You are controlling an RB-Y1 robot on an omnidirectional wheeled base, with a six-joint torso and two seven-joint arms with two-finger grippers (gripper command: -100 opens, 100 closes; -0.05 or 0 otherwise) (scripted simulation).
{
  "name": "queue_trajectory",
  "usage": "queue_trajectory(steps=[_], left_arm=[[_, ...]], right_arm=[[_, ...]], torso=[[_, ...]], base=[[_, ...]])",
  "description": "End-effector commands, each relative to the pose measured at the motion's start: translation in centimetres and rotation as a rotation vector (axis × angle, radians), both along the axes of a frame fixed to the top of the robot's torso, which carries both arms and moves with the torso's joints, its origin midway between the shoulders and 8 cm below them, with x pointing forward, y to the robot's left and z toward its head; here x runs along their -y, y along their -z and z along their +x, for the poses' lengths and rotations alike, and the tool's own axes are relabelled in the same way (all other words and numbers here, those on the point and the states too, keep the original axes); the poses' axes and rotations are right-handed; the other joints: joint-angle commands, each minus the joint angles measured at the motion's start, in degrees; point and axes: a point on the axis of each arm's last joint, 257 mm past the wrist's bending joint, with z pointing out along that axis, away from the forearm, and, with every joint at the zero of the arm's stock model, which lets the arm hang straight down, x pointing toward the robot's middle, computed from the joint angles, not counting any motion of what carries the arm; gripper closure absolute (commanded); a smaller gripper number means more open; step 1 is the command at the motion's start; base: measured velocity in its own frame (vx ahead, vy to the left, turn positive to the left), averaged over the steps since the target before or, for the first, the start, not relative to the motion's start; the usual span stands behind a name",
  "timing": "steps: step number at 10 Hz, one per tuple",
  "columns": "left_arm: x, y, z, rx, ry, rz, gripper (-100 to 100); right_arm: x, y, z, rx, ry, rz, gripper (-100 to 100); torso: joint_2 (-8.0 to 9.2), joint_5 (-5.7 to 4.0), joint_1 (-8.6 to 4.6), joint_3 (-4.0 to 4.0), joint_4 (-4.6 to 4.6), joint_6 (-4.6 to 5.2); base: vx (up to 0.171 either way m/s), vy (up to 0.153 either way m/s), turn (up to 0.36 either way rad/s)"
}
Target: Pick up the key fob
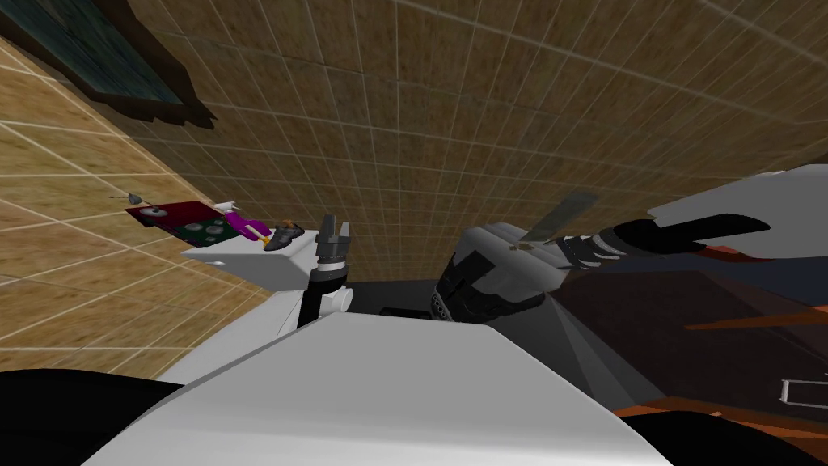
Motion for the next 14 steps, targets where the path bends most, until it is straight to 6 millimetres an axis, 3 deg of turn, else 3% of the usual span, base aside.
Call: queue_trajectory(steps=[1, 3, 4, 5, 9, 11, 12, 14], left_arm=[[0.0, 0.0, 0.0, 0.0, 0.0, 0.0, 0], [0.0, 0.0, 0.0, 0.0, 0.0, 0.0, 0], [0.0, 0.0, 0.0, 0.0, 0.0, 0.0, 0], [0.0, 0.0, 0.0, 0.0, 0.0, 0.0, 0], [0.0, 0.0, 0.0, 0.0, 0.0, 0.0, 0], [0.0, 0.0, 0.0, 0.0, 0.0, 0.0, 0], [0.0, 0.0, 0.0, 0.0, 0.0, 0.0, 0], [0.0, 0.0, 0.0, 0.0, 0.0, 0.0, 0]], right_arm=[[-1.1, -0.2, 0.9, -0.015, -0.039, -0.017, -100], [-1.2, 0.2, 0.8, -0.026, -0.042, -0.011, -100], [-1.3, 0.3, 0.9, -0.029, -0.046, -0.012, 0], [0.2, 0.7, -0.1, -0.027, -0.004, -0.01, -100], [4.7, 1.9, -3.4, -0.024, 0.121, -0.009, -100], [5.0, 1.8, -3.7, -0.024, 0.124, -0.01, -100], [5.1, 1.7, -3.7, -0.023, 0.127, -0.01, 100], [5.1, 1.7, -3.7, -0.022, 0.128, -0.009, 100]], torso=[[0.0, 0.0, 0.0, 0.0, 0.0, 0.0], [-0.18, -0.02, -0.01, -0.12, -0.06, 0.01], [0.1, -0.04, -0.09, 0.04, 0.01, 0.04], [0.35, -0.05, -0.12, 0.19, 0.08, 0.05], [1.01, -0.08, -0.22, 0.59, 0.25, 0.07], [1.01, -0.08, -0.19, 0.59, 0.25, 0.08], [0.85, -0.09, -0.23, 0.51, 0.23, 0.14], [0.6, -0.1, -0.25, 0.35, 0.13, 0.1]], base=[[0.179, 0.033, 0.084], [0.123, 0.015, 0.033], [0.014, 0.002, 0.001], [-0.054, -0.005, 0.317], [-0.118, -0.013, 0.316], [-0.081, 0.001, 0.169], [-0.009, 0.001, -0.014], [-0.003, 0.0, -0.001]])
